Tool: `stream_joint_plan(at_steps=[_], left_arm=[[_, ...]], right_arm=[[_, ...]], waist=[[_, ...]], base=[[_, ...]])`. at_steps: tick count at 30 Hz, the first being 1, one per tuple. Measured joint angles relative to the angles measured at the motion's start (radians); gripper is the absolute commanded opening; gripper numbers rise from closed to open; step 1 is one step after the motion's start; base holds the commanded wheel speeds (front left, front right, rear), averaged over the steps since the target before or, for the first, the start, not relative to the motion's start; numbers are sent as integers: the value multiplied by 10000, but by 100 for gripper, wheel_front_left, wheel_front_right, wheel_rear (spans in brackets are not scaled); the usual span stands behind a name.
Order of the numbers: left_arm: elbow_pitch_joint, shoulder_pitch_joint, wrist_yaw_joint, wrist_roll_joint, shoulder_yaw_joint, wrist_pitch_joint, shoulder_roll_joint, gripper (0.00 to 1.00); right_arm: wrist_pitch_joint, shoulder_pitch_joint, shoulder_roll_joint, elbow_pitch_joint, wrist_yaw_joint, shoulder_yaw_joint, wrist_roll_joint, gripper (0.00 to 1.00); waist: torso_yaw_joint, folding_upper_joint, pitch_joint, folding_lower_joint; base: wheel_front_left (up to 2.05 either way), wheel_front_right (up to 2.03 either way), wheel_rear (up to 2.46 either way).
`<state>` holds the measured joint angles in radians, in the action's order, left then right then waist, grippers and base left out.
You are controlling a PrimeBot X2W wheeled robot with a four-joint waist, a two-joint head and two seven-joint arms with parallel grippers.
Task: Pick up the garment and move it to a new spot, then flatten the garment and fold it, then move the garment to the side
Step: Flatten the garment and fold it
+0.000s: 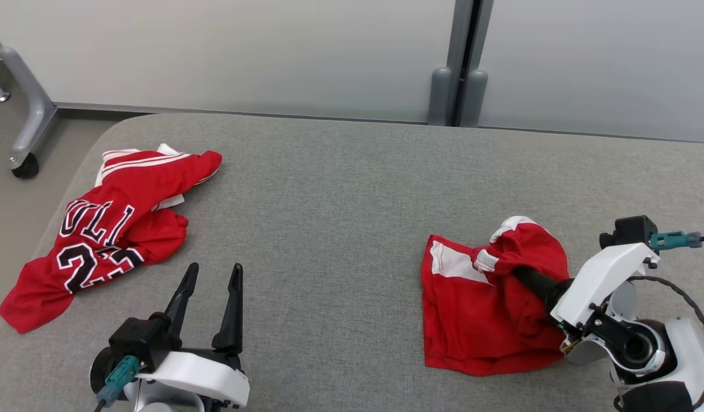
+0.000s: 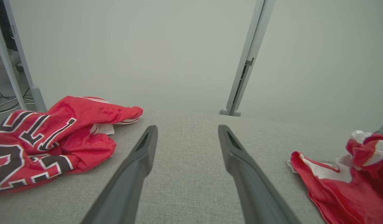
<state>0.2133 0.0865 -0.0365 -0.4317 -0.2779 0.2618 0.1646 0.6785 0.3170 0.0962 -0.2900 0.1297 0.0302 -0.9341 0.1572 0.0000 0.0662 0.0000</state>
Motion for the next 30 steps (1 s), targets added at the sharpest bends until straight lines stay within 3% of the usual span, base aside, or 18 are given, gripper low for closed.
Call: stream_joint_plan(at_steps=[10,12,13,18,23,30], left_arm=[[211,107,104,94,52,17,-161,100],[240,110,109,100,82,17,-182,100],[259,111,134,102,104,17,-188,100],[347,126,182,130,203,25,-186,100],[353,121,194,186,286,25,-167,100],[265,12,192,245,412,25,-173,100]], right_arm=[[-316,-10,-410,-711,0,788,761,0],[-341,-9,-426,-846,0,911,894,34],[-362,-9,-435,-911,0,986,957,99],[-401,37,-462,-800,0,1300,976,100],[-347,51,-426,165,0,1423,786,100],[-871,-223,228,2044,0,433,700,100]], waist=[[448,0,178,0],[418,0,181,0],[388,0,180,1],[128,0,122,0],[-270,0,-14,0],[-859,0,-150,0]], base=[[0,0,0],[0,0,0],[0,0,0],[0,0,0],[0,0,0],[0,0,0]])
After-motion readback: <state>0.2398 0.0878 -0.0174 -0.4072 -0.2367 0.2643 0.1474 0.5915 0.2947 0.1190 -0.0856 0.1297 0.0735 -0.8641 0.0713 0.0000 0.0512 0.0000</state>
